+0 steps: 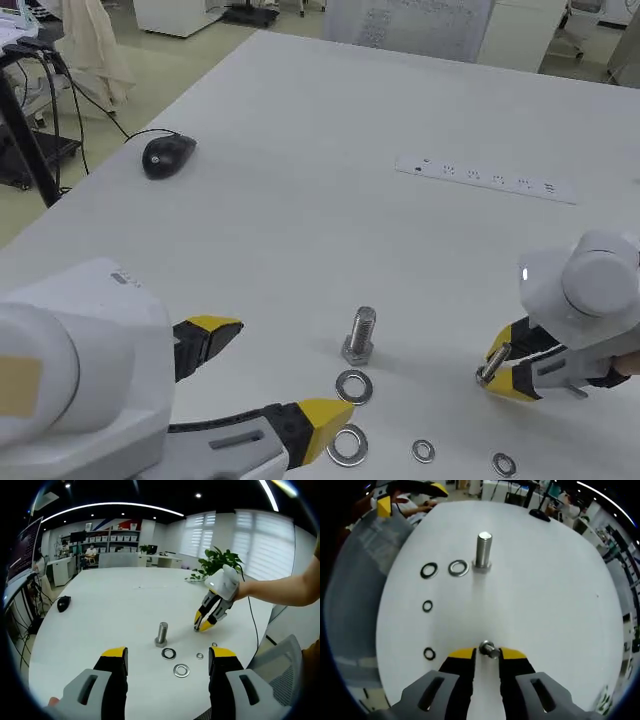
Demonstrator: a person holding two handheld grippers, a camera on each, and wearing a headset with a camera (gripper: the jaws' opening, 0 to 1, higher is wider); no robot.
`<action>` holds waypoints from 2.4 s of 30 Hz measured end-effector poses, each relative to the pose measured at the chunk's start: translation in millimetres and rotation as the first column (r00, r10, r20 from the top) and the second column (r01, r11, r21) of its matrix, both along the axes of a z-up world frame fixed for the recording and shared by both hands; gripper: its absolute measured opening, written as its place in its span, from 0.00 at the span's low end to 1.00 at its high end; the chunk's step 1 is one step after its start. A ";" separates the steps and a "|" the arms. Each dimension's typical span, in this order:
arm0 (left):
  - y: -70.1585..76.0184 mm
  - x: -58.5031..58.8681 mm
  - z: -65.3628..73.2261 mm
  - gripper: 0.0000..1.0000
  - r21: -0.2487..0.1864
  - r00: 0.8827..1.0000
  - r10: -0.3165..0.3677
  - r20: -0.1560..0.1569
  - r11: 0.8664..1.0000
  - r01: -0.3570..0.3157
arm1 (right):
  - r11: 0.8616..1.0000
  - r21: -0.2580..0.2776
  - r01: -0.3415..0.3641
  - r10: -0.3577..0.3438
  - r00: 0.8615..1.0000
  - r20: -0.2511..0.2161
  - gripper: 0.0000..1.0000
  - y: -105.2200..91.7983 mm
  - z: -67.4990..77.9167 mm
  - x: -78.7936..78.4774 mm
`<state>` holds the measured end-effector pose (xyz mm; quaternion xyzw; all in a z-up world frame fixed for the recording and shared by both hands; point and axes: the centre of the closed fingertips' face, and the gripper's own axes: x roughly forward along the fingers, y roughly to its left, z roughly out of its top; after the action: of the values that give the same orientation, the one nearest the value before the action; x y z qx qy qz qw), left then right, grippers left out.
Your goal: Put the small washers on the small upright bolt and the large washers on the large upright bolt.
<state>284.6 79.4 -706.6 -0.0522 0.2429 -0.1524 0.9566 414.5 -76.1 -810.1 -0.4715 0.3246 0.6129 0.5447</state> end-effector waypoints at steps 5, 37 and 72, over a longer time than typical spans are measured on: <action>1.3 -2.1 2.4 0.65 0.005 1.000 -0.002 0.005 1.000 0.002 | 0.997 0.044 0.059 -0.060 0.998 0.023 0.18 -6.1 20.6 -1.3; 3.4 -28.5 52.6 0.65 0.036 0.990 0.007 0.142 0.999 -0.012 | 0.976 0.097 0.192 -0.191 0.981 -0.018 0.17 -53.3 29.8 -99.2; -6.1 -19.6 35.4 0.65 0.024 0.995 -0.015 0.100 1.000 0.013 | 0.992 0.045 0.116 -0.114 0.993 -0.040 0.17 -36.7 12.2 -87.6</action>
<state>265.0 73.2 -671.2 -0.0317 0.1965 -0.1585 0.9671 326.9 -112.8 -797.9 -0.4276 0.3468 0.5967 0.5838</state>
